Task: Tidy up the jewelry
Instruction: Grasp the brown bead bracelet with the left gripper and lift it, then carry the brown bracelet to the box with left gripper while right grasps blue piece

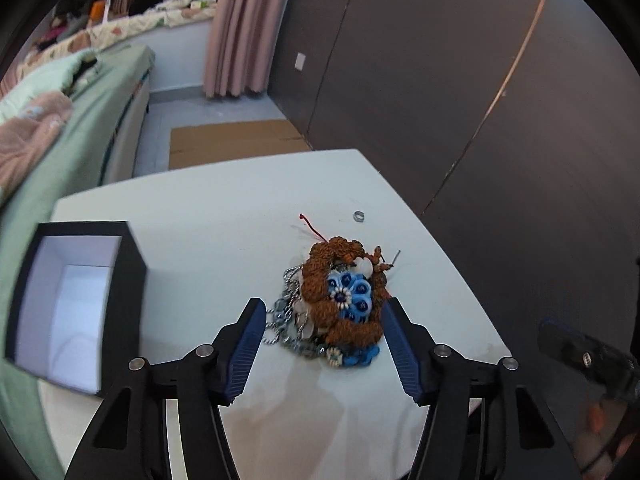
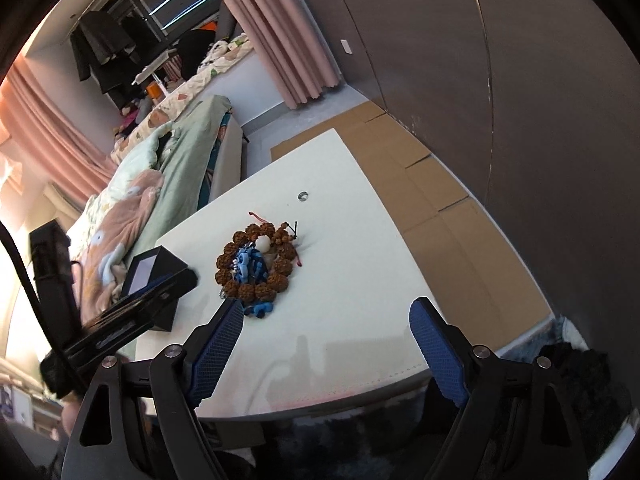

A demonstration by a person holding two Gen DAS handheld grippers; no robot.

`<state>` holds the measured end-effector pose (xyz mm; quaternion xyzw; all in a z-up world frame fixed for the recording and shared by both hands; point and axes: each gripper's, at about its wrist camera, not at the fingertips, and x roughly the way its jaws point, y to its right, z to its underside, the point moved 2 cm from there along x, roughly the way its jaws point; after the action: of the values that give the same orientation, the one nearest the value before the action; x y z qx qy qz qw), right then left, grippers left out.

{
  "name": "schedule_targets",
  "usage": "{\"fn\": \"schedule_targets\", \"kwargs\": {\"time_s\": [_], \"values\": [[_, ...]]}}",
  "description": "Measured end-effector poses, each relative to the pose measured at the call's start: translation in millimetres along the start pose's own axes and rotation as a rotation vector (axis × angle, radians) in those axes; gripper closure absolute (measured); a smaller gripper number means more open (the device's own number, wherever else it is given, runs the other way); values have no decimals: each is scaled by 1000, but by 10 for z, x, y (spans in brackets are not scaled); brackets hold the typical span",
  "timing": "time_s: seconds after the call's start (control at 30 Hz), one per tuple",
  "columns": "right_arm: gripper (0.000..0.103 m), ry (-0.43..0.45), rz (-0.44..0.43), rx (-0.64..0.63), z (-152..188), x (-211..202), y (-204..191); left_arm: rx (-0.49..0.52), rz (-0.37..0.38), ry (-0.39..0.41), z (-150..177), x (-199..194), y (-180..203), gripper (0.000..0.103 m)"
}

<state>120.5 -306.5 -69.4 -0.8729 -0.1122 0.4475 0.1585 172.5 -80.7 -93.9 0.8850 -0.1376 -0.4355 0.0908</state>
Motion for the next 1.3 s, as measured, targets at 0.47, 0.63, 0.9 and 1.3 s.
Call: {"fn": "schedule_targets", "kwargs": {"time_s": [0.47, 0.63, 0.9, 1.3], "values": [[17, -70, 14, -9, -11, 319, -120, -121, 107, -64, -67, 421, -162, 76], [19, -49, -38, 25, -93, 390, -201, -86, 140, -37, -112, 296, -110, 83], [23, -10, -111, 121, -138, 459, -234, -109, 241, 26, -227, -13, -144, 83], [25, -55, -174, 106, -126, 635, -442, -143, 283, 169, -399, -648, -282, 83]]}}
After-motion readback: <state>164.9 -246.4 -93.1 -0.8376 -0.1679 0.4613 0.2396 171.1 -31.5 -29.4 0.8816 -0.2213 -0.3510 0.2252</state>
